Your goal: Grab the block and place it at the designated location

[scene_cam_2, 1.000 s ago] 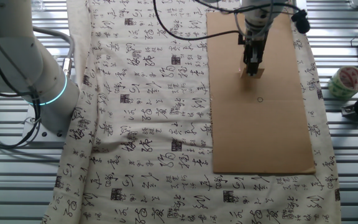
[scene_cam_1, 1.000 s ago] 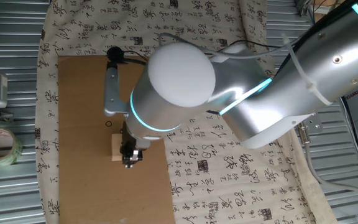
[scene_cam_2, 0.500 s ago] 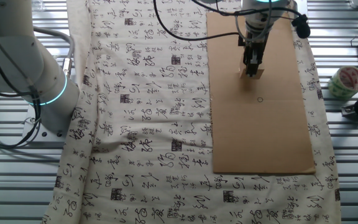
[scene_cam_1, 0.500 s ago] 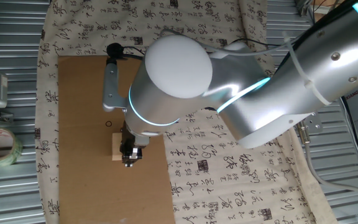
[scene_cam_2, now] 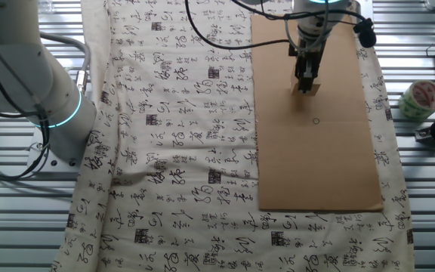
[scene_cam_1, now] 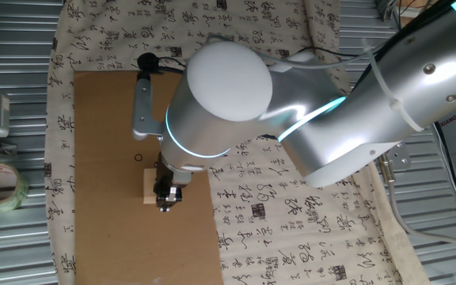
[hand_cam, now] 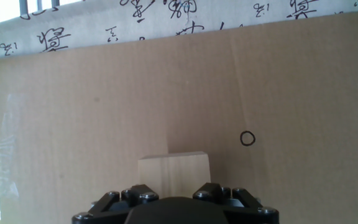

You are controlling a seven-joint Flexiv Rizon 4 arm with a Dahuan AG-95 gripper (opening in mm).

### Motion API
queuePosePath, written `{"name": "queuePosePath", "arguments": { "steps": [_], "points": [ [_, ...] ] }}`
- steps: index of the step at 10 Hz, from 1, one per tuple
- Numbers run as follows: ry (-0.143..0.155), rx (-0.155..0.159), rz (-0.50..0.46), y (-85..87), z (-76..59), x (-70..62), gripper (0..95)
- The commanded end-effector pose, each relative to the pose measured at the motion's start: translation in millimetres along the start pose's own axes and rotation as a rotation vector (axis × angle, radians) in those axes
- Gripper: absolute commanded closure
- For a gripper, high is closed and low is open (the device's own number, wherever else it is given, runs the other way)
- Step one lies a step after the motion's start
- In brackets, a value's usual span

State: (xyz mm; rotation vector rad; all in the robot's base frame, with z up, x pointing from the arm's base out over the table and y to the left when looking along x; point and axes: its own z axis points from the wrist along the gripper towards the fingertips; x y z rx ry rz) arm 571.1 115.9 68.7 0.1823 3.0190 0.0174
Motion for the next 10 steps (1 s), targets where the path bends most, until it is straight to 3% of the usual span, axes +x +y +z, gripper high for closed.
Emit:
{"name": "queuePosePath", "arguments": {
  "steps": [1,10],
  "points": [
    [0.000,-0.002,0.001,0.2,0.7,-0.7,95.0],
    [-0.001,0.003,-0.006,-0.3,0.9,-2.0,95.0]
  ]
}}
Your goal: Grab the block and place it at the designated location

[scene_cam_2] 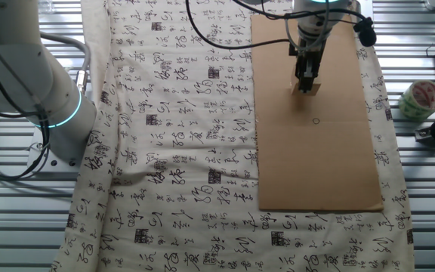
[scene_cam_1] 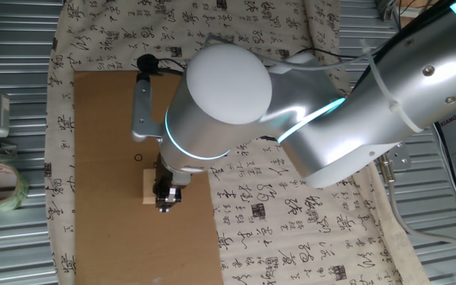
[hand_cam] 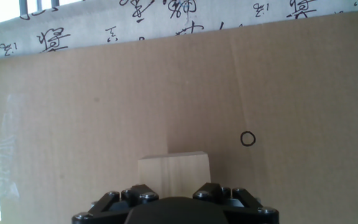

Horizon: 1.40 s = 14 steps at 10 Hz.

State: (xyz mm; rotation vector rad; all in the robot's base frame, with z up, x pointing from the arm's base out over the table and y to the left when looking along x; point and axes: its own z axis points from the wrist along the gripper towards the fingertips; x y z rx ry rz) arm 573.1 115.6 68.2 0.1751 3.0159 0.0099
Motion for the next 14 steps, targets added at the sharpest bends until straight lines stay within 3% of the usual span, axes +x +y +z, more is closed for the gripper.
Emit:
{"name": "queuePosePath", "arguments": {
  "steps": [1,14],
  "points": [
    [0.001,-0.002,-0.005,-1.8,1.1,-1.7,95.0],
    [0.010,-0.015,-0.058,-34.6,6.8,-27.5,95.0]
  ]
}}
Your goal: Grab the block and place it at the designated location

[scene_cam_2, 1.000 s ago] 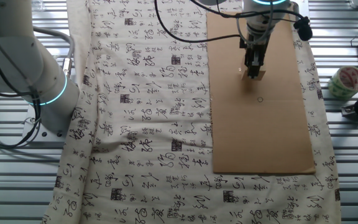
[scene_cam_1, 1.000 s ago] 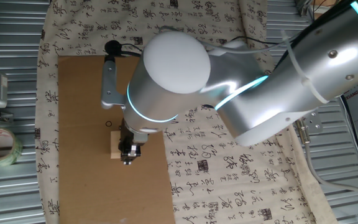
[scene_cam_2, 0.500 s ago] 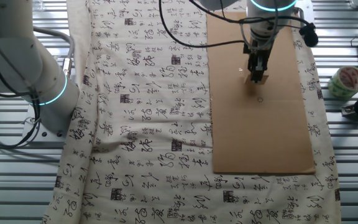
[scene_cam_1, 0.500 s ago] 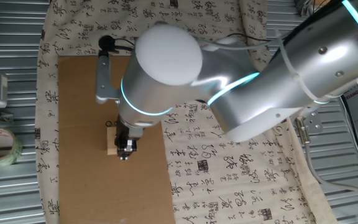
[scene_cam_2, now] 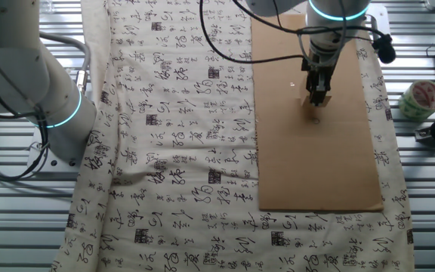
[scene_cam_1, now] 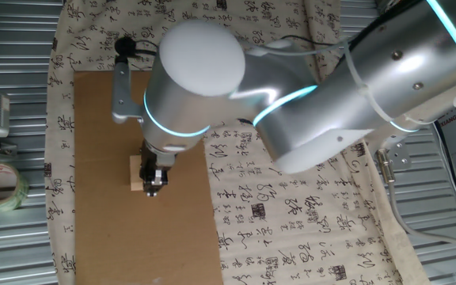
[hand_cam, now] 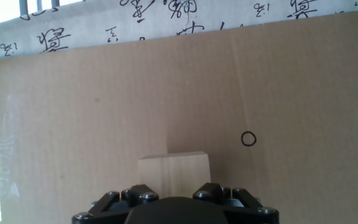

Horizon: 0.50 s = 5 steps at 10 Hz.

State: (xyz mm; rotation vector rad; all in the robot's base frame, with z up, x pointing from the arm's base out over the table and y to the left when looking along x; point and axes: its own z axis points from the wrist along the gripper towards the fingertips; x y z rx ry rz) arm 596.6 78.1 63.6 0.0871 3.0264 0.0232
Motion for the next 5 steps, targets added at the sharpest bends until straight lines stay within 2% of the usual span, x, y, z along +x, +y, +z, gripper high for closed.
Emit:
{"name": "queuePosePath", "arguments": {
  "steps": [1,5],
  "points": [
    [0.005,-0.004,-0.006,-3.1,-1.6,-1.3,95.0],
    [0.003,-0.005,-0.013,-11.2,0.0,-1.6,95.0]
  ]
}}
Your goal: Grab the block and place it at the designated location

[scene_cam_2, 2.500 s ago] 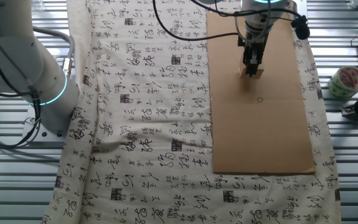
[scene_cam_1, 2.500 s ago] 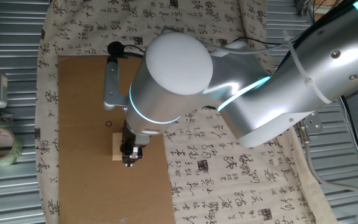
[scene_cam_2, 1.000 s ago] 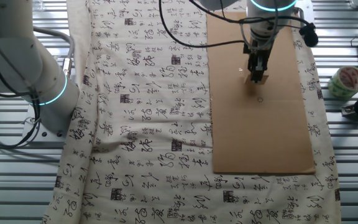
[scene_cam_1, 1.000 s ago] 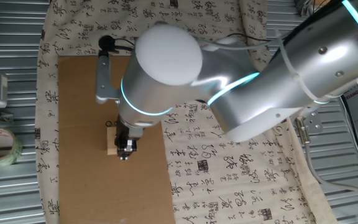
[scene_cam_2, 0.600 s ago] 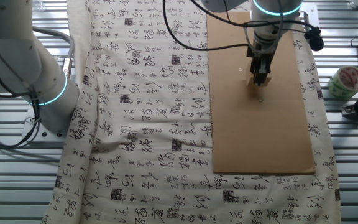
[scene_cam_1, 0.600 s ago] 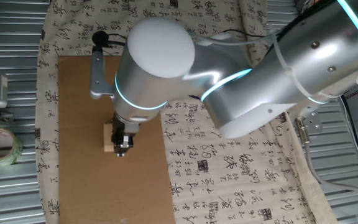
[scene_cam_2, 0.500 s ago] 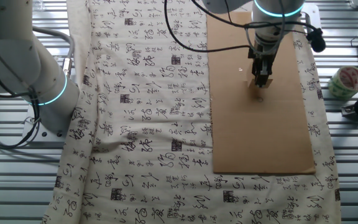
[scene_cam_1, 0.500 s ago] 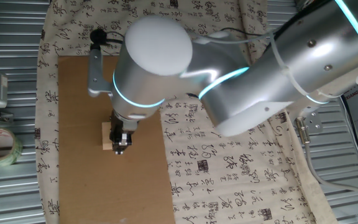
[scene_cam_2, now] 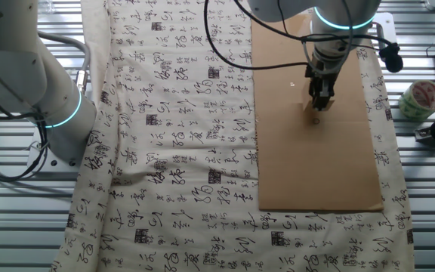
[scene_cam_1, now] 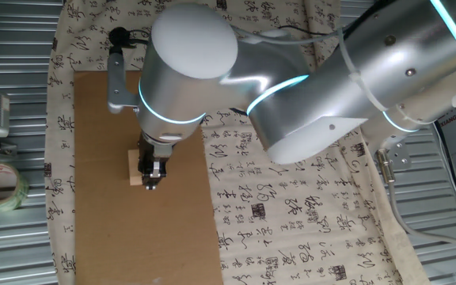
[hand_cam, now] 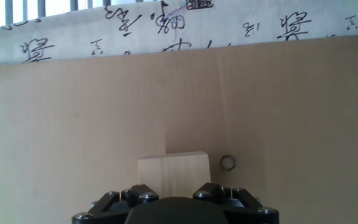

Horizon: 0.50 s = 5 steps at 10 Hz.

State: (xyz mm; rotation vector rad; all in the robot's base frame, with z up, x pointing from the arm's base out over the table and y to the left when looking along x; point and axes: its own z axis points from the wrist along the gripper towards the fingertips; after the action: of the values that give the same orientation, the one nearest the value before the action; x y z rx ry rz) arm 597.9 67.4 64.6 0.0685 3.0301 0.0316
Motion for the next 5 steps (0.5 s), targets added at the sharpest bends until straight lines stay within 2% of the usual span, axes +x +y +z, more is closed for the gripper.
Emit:
{"name": "queuePosePath", "arguments": {
  "steps": [1,5],
  "points": [
    [-0.002,0.006,-0.008,-4.4,1.6,0.7,95.0],
    [-0.001,0.009,-0.012,-13.5,1.5,-1.9,95.0]
  ]
}}
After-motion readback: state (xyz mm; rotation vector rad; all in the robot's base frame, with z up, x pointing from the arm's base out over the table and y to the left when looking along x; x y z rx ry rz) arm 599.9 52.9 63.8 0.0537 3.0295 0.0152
